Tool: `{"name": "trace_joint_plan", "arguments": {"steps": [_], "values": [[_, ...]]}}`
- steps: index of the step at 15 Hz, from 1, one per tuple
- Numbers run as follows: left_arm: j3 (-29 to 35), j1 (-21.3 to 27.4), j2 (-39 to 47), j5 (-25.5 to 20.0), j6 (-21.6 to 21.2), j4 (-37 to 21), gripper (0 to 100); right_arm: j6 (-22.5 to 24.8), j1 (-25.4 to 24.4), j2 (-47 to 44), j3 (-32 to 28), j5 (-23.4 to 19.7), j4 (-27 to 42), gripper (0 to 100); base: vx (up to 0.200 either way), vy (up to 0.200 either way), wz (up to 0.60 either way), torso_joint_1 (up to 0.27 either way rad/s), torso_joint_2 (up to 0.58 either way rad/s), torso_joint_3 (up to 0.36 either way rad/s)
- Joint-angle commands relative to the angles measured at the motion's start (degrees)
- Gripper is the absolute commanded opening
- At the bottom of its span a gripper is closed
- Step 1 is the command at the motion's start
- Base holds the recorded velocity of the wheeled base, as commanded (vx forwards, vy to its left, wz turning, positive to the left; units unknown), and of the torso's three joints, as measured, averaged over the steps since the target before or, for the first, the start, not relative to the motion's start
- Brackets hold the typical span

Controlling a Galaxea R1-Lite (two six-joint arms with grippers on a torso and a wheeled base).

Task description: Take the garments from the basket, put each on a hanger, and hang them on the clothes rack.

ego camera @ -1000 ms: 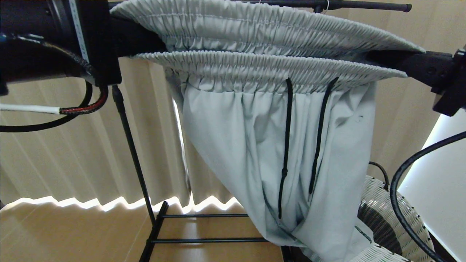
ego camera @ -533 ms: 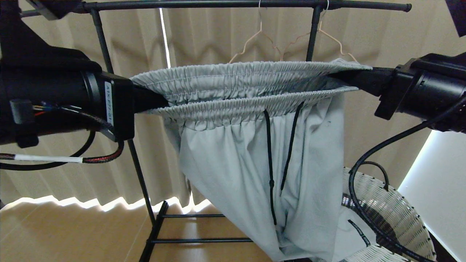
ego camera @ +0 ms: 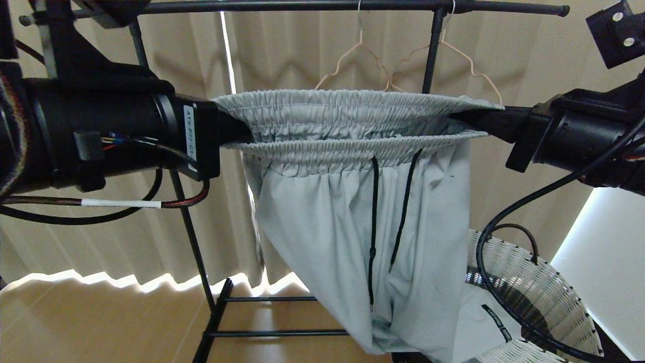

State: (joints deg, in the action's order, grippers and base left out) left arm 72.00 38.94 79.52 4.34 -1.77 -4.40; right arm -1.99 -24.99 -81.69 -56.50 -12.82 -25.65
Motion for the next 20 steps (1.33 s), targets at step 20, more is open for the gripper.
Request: {"name": "trace_joint_plan", "arguments": {"steps": [20], "values": [[0.2,-3.5,5.4,-0.4,1.9,2.6,0,0.1,0.2,5.9,4.7,0.4,4.2,0,0.000,0.000,0.00,0.000,0.00,0.000]]}}
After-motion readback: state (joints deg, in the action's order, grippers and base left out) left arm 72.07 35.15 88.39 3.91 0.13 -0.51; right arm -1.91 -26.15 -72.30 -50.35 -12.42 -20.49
